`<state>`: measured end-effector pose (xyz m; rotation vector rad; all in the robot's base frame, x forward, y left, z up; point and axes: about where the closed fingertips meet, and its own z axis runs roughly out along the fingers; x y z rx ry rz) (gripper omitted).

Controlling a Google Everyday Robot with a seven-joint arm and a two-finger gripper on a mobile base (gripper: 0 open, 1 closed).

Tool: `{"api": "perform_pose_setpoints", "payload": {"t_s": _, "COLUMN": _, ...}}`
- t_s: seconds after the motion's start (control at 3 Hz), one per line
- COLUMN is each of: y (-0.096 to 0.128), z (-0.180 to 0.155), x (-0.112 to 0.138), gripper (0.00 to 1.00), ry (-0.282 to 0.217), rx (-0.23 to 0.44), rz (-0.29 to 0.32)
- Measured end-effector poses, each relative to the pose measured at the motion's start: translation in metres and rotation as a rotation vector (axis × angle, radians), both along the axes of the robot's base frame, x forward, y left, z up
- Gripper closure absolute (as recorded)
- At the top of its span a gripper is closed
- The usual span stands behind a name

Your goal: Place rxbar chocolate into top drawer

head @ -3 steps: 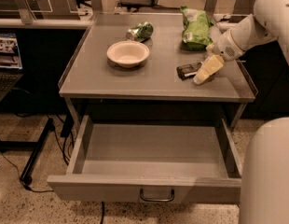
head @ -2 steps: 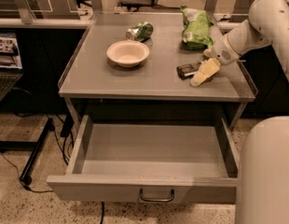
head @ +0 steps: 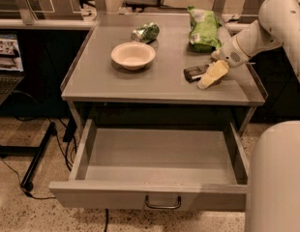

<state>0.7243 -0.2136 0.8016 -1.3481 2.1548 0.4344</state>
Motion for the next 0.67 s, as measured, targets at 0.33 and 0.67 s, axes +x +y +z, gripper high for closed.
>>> {"api": "perform_pose_setpoints", "payload": {"t_s": 0.33, "y": 0.0000, "z": 0.0000, "x": 0.0000, "gripper": 0.37, "ry": 0.000, "rx": 0.000, "rz": 0.000}}
{"api": "perform_pose_setpoints", "payload": {"t_s": 0.67, "y": 0.0000, "z": 0.0000, "x": 0.0000, "gripper": 0.61, "ry": 0.000, "rx": 0.000, "rz": 0.000}}
